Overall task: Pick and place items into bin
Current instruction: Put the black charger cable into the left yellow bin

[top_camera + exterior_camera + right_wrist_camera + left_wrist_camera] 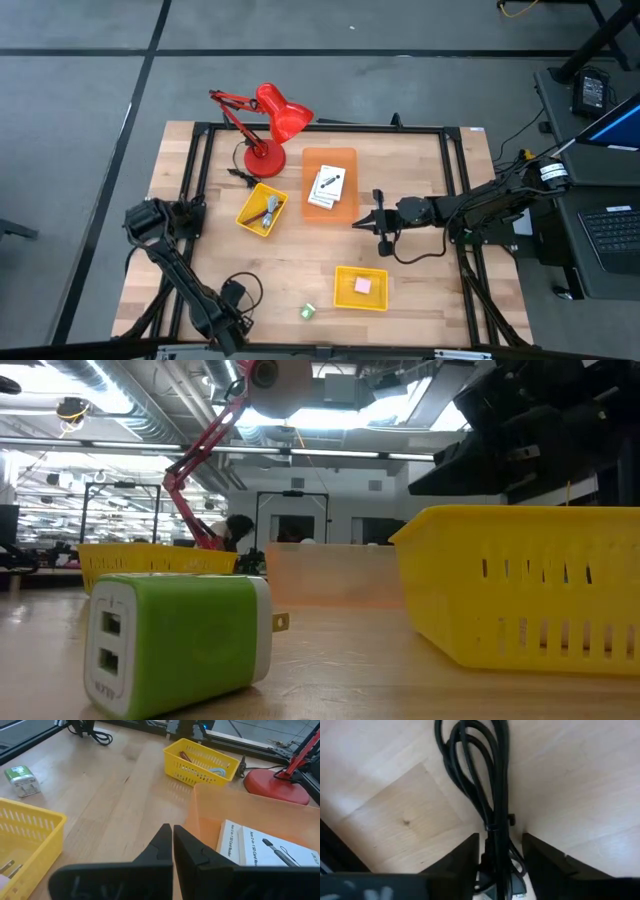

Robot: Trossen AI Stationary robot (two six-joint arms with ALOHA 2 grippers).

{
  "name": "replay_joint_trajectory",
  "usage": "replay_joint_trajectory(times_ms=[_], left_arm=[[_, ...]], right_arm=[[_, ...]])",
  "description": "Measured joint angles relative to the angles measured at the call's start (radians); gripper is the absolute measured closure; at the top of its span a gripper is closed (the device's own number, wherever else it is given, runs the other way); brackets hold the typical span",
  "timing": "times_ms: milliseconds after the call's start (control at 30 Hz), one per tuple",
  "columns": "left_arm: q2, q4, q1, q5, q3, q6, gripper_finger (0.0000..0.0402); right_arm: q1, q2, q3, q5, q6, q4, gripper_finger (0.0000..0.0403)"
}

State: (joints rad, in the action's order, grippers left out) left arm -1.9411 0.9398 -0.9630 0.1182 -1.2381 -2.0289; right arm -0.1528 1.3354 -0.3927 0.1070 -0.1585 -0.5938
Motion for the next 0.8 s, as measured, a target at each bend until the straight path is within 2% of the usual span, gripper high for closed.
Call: replay_joint_trajectory(times_ms=[267, 567, 800], left_arm=[[-0.003, -0.008, 0.000, 0.016, 0.000, 0.034, 0.0372], [0.008, -0.005, -0.002, 0.011, 0.004, 0.054, 0.0372], [0.061, 0.005, -0.012, -0.195, -0.006, 0.061, 0.0372]], right_arm=[[0.000, 0.000, 0.000, 0.000, 0.000, 0.000, 0.0402], [0.000, 0.000, 0.000, 0.001, 0.000, 0.000, 0.0402], [0.000, 0.000, 0.000, 0.001, 0.000, 0.000, 0.0402]])
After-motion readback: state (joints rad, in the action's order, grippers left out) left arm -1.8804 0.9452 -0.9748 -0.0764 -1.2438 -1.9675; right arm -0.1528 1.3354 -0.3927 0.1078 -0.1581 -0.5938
